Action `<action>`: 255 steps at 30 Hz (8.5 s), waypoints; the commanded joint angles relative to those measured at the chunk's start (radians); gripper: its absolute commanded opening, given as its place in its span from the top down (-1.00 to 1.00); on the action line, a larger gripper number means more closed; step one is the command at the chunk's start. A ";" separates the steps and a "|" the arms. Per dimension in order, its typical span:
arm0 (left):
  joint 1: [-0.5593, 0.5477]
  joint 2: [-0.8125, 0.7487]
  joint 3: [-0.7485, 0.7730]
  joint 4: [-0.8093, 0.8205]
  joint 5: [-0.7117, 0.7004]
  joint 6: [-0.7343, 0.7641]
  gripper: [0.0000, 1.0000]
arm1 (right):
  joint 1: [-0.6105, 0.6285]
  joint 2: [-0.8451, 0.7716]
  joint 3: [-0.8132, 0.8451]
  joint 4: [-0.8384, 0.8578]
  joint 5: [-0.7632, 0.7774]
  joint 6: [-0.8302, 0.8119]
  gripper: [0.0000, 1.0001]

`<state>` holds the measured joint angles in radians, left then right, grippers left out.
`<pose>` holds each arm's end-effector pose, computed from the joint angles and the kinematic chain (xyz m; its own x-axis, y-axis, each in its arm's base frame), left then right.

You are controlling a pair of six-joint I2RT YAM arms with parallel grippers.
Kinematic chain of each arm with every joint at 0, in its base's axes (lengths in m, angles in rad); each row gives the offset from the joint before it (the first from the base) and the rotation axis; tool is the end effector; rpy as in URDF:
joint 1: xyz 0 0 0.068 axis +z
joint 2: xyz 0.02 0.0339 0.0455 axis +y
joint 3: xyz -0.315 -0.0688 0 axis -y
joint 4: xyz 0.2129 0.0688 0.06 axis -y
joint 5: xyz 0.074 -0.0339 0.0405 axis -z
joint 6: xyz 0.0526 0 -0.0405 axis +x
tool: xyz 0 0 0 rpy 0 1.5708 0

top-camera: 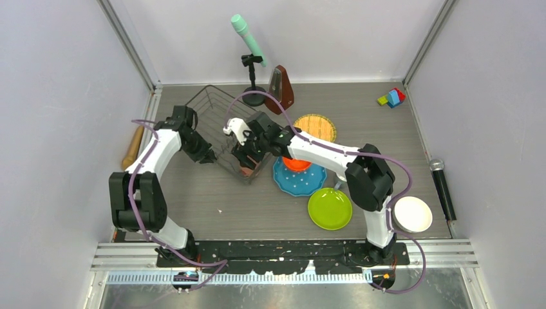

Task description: Load the mixed dishes into the dish rack

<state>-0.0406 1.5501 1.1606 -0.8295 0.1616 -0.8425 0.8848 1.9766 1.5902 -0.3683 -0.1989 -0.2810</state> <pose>0.2760 -0.0197 0.2849 -0.6956 -0.7089 -0.1166 -0.6365 0.6833 -0.3577 0.2806 0.3591 0.2922 -0.1813 -0.6506 -0.7374 -0.9367 0.3426 -0.0720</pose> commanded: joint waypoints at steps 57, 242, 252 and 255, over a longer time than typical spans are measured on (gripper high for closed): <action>-0.067 -0.302 -0.017 -0.041 -0.055 0.267 -0.30 | -0.592 -0.386 -0.419 -0.155 0.104 0.556 -0.31; -0.311 0.456 0.384 0.334 -0.721 1.358 -0.99 | -0.491 -0.879 -0.379 0.022 -0.056 0.716 -0.46; -0.276 0.432 0.437 0.326 -0.758 1.243 -0.78 | -0.491 -0.882 -0.385 0.021 -0.066 0.711 -0.46; -0.260 0.454 0.457 0.338 -0.774 1.215 -0.62 | -0.491 -0.881 -0.381 0.009 -0.067 0.704 -0.46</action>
<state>-0.3313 2.0296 1.5654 -0.4999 -0.5831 0.4362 0.3969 1.1023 1.1675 -0.3706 -0.2562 0.4259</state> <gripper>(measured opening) 0.840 0.731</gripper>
